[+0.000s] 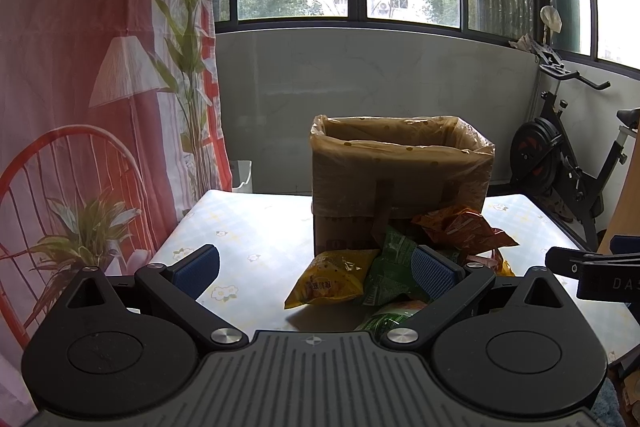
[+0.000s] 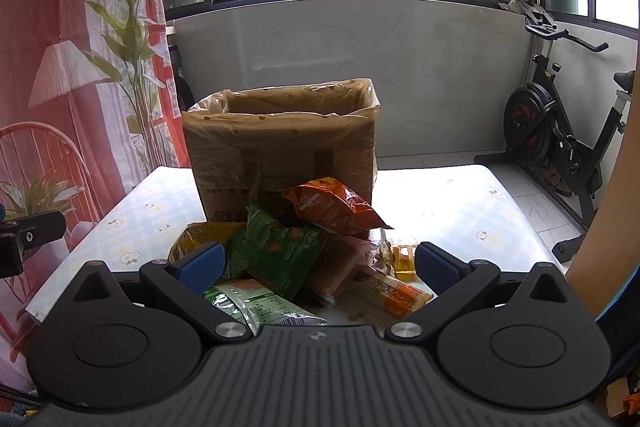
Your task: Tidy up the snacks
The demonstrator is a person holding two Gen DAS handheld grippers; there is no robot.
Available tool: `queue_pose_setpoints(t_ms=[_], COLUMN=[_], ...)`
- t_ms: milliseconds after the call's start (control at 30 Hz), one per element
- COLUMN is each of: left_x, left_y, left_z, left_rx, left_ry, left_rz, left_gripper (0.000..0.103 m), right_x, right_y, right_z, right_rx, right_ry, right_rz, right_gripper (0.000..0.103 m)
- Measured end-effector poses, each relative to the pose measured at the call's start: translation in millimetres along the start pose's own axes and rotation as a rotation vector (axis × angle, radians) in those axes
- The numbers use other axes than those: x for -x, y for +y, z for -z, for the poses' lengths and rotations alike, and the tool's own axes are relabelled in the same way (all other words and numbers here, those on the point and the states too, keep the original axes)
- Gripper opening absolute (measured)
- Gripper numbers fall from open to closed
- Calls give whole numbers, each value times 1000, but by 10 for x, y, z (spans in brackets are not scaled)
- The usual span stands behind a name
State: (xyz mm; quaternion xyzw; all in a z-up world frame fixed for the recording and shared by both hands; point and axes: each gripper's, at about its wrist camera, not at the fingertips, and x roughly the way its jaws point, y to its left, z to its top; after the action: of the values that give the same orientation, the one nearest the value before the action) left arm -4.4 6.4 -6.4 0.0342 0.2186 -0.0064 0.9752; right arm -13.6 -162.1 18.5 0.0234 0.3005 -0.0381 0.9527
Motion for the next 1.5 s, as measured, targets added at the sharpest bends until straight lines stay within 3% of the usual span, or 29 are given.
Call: queue_pose_setpoints(t_ms=[300,500,733,1067,1200,1400,1500], left_x=[-136,-376,-719,-1046,-1132,-1271,-1299], left_y=[103,177,277,319,319,278,279], left_z=[-66,-38,59,243,363,528,541], left_rx=[33,24,14,22,32,35,44], left_ry=[-8,5,33,99,134,212,221], left_rz=[-64,-116,-131,-135,-135,-87,-68], left_gripper=[103,103,96,96,94,89,87], right_x=[-134,-508,-1104,-1781,-1884,-1782,-1704], right_y=[-100,17,334,461,352,216,218], right_z=[89,217,440,621,723,833,869], right_rx=[-28,53,178,290,225,158,191], right_ry=[-72,-73,40,177,259,260,266], right_rz=[-89,-158,-285,-325,-390,-404,-406], right_gripper=[103,103,103,103,102,100,99])
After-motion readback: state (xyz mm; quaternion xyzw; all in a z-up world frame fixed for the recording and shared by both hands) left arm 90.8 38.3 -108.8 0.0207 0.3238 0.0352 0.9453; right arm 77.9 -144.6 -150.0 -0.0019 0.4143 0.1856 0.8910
